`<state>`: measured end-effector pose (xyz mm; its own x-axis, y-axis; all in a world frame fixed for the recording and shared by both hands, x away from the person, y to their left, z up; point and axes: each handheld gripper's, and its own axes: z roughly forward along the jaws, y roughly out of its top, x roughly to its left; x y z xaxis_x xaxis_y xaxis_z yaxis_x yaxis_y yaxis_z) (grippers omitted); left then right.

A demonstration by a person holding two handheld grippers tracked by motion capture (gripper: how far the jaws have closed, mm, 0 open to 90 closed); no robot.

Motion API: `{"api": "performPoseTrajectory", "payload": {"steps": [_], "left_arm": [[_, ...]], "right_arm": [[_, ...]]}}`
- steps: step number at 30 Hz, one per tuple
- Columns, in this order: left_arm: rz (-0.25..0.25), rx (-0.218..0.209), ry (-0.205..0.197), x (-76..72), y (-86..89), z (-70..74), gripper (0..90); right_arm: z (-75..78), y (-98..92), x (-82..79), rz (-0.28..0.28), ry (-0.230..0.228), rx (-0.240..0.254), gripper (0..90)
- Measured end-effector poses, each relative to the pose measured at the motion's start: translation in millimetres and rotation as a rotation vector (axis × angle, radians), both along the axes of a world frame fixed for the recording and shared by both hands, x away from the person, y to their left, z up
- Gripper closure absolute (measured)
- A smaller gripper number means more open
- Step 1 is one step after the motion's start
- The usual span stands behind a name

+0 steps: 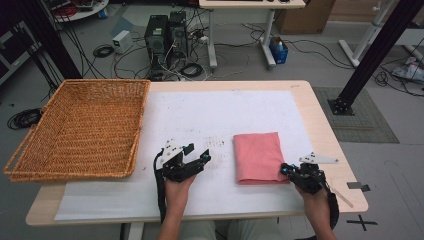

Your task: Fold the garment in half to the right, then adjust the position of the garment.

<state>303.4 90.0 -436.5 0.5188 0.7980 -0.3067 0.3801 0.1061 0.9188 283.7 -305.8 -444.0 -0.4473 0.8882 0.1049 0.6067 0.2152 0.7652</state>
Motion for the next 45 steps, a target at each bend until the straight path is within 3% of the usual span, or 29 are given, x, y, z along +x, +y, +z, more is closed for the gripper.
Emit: {"api": "performPoseTrajectory", "payload": {"steps": [3,6,10,15,21,29,32,36,42,45], "left_arm": [[0.004,-0.008,-0.006,0.7,1.8,0.9,31.4],[0.004,-0.013,-0.017,1.1,4.6,3.9,31.4],[0.010,-0.018,-0.037,-0.7,10.1,9.4,27.1],[-0.003,0.011,-0.044,-4.3,14.9,13.3,25.3],[-0.013,0.026,-0.046,-5.4,17.9,14.1,25.2],[-0.017,0.032,-0.023,0.7,11.2,15.4,25.3],[-0.028,0.030,-0.001,4.4,2.7,19.5,25.2],[0.011,0.080,0.052,12.9,-12.6,25.3,25.3],[-0.053,0.132,0.121,28.1,-42.0,23.8,25.3],[-0.060,0.161,0.136,32.8,-55.3,20.1,25.3]], "right_arm": [[-0.1,-5.5,-1.0,-0.009,-0.005,0.029,85.5],[9.3,-12.3,-3.7,-0.035,-0.068,0.116,73.0],[20.6,-19.2,0.0,-0.069,-0.115,0.138,52.3],[24.9,-27.5,7.4,-0.117,-0.177,0.121,28.6],[27.5,-35.1,7.3,-0.164,-0.234,0.130,22.5],[29.9,-37.2,5.6,-0.170,-0.238,0.129,21.8],[30.0,-39.2,6.1,-0.200,-0.244,0.132,21.8],[30.0,-37.0,7.6,-0.187,-0.242,0.130,21.7],[29.6,-34.8,8.1,-0.191,-0.248,0.124,21.4],[28.2,-35.6,7.5,-0.211,-0.253,0.126,21.3]]}}
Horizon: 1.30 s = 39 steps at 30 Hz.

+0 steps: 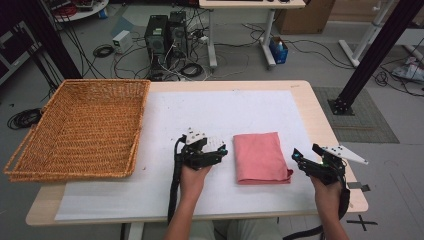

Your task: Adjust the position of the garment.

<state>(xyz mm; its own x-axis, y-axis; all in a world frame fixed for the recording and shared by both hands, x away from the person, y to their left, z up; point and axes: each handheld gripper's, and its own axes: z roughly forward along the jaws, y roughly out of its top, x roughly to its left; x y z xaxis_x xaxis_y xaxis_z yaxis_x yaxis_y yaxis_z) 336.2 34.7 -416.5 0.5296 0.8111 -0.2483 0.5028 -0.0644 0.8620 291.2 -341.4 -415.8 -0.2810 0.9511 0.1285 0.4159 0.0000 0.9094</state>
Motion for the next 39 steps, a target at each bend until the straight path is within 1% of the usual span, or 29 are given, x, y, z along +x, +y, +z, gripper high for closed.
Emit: {"api": "performPoseTrajectory", "payload": {"steps": [3,4,6,7,9,10,13,16,18,19,22,23,25,26,27,28,29,30,32,34,37,39], "left_arm": [[-0.035,0.009,0.024,4.8,-15.1,-4.2,25.3],[-0.042,0.011,0.030,5.9,-18.8,-5.1,25.3],[-0.062,0.000,0.049,8.8,-28.4,-8.5,25.3],[-0.066,0.004,0.059,10.3,-32.7,-10.5,25.3],[-0.066,0.010,0.091,13.4,-41.2,-15.0,25.3],[-0.072,0.005,0.108,15.0,-45.1,-17.6,25.3],[-0.097,0.007,0.158,18.4,-56.5,-25.1,25.3],[-0.147,-0.020,0.192,20.7,-65.3,-31.9,25.3],[-0.145,-0.001,0.210,21.9,-69.8,-35.7,25.3],[-0.143,0.004,0.206,22.0,-70.3,-36.4,25.3],[-0.141,-0.003,0.207,21.4,-71.9,-36.7,25.3],[-0.153,0.000,0.205,21.0,-72.1,-36.7,25.3],[-0.165,-0.006,0.201,20.2,-74.1,-37.3,25.4],[-0.171,-0.001,0.197,19.7,-75.4,-37.5,26.6],[-0.180,0.007,0.190,19.6,-76.2,-37.7,30.1],[-0.195,0.018,0.190,19.2,-76.7,-37.8,38.8],[-0.202,0.041,0.182,18.1,-77.7,-38.0,52.1],[-0.200,0.044,0.178,17.6,-78.4,-37.9,64.0],[-0.206,0.053,0.161,17.3,-77.8,-36.7,76.0],[-0.204,0.033,0.164,17.9,-75.6,-36.2,79.7],[-0.198,0.015,0.155,18.0,-71.9,-34.7,81.3],[-0.191,0.012,0.140,17.4,-67.1,-32.1,81.5]], "right_arm": [[-2.2,-2.2,-1.9,-0.030,-0.009,0.008,21.2],[-2.7,-2.5,-2.0,-0.031,-0.005,0.010,21.2],[-3.4,-3.9,-0.8,-0.029,0.002,0.007,21.2],[-3.3,-4.2,-0.4,-0.040,0.011,0.011,21.2],[-3.2,-5.0,0.3,-0.049,0.010,0.018,21.2],[-3.0,-4.8,0.1,-0.051,0.007,0.019,21.2],[-2.7,-3.6,-0.2,-0.040,0.007,0.015,21.2],[-4.2,-2.5,0.9,-0.027,0.013,0.022,21.2],[-5.3,-2.6,1.9,-0.024,0.016,0.030,21.1],[-5.5,-2.9,2.3,-0.025,0.015,0.030,21.2],[-5.1,-3.2,3.0,-0.028,0.015,0.031,21.1],[-5.1,-3.2,3.4,-0.027,0.015,0.034,21.2],[-5.4,-2.9,3.8,-0.024,0.013,0.033,21.2],[-5.8,-2.6,3.9,-0.023,0.016,0.035,21.2],[-6.0,-2.2,4.2,-0.022,0.022,0.037,21.2],[-6.4,-2.1,4.8,-0.024,0.026,0.038,21.2],[-6.5,-2.3,5.0,-0.027,0.031,0.040,21.2],[-6.3,-2.9,4.7,-0.029,0.029,0.043,21.2],[-5.9,-3.9,4.2,-0.031,0.028,0.047,21.2],[-5.6,-5.6,3.8,-0.034,0.027,0.047,21.2],[-6.0,-8.2,3.3,-0.052,0.035,0.058,21.2],[-6.5,-9.4,3.0,-0.065,0.037,0.070,21.2]]}}
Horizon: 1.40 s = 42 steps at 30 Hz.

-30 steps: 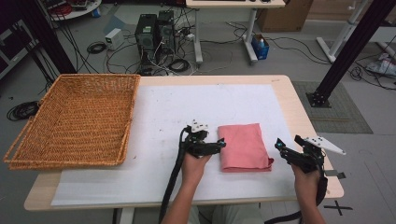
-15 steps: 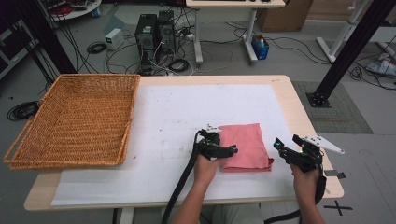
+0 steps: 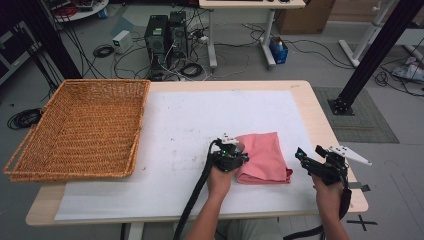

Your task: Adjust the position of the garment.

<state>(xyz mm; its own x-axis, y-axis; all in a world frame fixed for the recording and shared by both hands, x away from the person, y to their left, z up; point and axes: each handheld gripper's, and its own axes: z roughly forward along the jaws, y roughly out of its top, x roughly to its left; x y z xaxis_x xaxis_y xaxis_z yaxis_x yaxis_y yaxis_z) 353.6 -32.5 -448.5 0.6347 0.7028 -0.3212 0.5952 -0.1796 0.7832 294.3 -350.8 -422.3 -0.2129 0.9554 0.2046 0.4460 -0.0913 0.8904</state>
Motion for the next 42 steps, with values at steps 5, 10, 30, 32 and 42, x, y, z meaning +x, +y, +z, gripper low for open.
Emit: {"api": "performPoseTrajectory", "payload": {"steps": [5,10,30,32,42], "left_arm": [[0.015,0.014,-0.080,-0.4,28.4,7.4,81.5],[0.081,0.007,-0.135,0.9,74.3,14.4,81.5],[0.268,-0.045,-0.224,-3.2,142.3,22.6,42.2],[0.275,-0.076,-0.248,-5.5,145.9,24.8,36.2],[0.267,-0.122,-0.318,-17.8,151.5,34.4,25.1]], "right_arm": [[-1.1,1.7,0.9,0.010,0.007,0.004,21.2],[-1.0,5.9,5.2,0.024,0.010,-0.002,21.2],[-17.1,23.6,8.8,0.117,-0.103,-0.064,21.2],[-21.1,25.5,9.4,0.128,-0.103,-0.062,21.2],[-26.1,30.3,12.5,0.161,-0.098,-0.095,21.2]]}}
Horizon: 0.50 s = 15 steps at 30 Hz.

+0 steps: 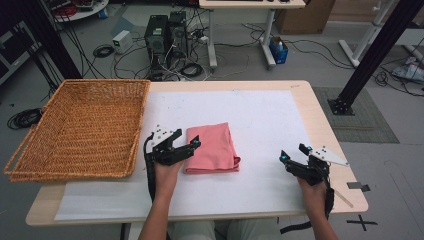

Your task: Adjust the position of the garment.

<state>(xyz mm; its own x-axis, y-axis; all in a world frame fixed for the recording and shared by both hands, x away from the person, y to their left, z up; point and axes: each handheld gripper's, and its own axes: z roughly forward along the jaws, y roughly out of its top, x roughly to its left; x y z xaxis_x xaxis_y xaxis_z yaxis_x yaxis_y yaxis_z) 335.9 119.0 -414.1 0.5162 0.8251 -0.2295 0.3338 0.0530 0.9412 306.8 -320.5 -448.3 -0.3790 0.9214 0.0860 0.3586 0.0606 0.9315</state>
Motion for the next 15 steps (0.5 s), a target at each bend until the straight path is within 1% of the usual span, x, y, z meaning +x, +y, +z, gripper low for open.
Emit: {"api": "performPoseTrajectory", "payload": {"steps": [2,5,7,9,12,15], "left_arm": [[0.004,-0.001,-0.005,-2.0,1.3,1.1,25.1],[0.002,-0.010,-0.008,-3.8,2.8,1.9,25.1],[-0.009,-0.008,-0.008,-3.7,3.1,1.6,25.1],[-0.012,-0.006,-0.009,-3.5,2.6,1.4,25.1],[-0.010,-0.005,-0.004,-2.9,1.2,0.9,25.1],[-0.011,0.015,0.004,-2.8,0.9,0.4,25.1]], "right_arm": [[-0.1,2.0,-0.5,0.001,-0.004,-0.016,21.2],[-0.4,5.6,-2.5,0.004,-0.028,-0.056,21.2],[-0.5,7.5,-2.2,0.007,-0.027,-0.075,21.2],[-0.5,7.9,-2.1,0.003,-0.021,-0.075,21.2],[-0.5,6.7,-2.2,-0.004,-0.017,-0.059,21.2],[-0.6,6.2,-1.8,-0.004,-0.018,-0.060,21.2]]}}
